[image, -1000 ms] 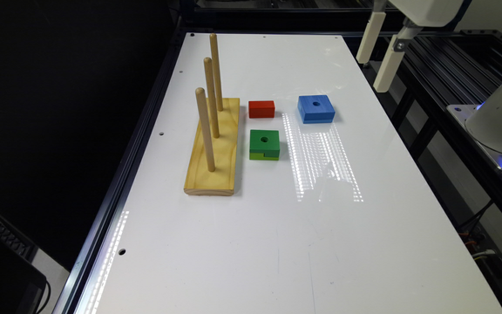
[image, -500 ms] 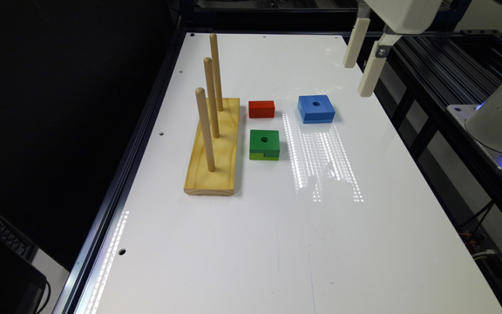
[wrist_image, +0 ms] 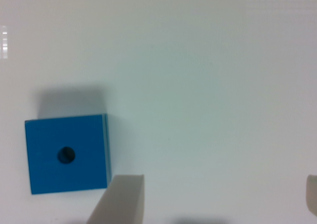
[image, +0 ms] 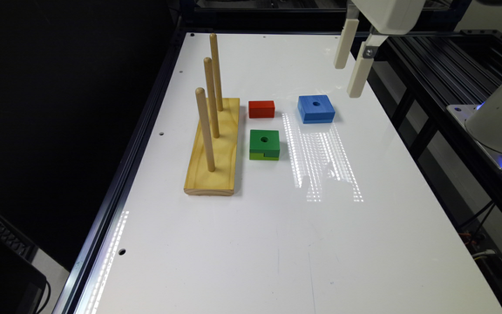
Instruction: Pick up green block.
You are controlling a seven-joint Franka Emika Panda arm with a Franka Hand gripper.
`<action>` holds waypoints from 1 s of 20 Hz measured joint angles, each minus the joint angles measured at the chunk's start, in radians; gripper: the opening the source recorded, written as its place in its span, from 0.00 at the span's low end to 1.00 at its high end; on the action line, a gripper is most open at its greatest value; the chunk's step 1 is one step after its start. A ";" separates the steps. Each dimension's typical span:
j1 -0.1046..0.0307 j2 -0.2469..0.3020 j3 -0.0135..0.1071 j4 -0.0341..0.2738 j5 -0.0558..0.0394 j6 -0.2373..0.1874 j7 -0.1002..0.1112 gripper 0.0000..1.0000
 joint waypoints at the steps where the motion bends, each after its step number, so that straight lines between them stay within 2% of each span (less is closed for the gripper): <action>1: 0.000 0.000 0.000 0.000 0.0000 0.000 0.000 1.00; 18: 0.000 0.001 0.000 0.005 0.0000 0.001 0.000 1.00; 20: 0.000 0.012 0.000 0.021 0.0000 0.001 0.000 1.00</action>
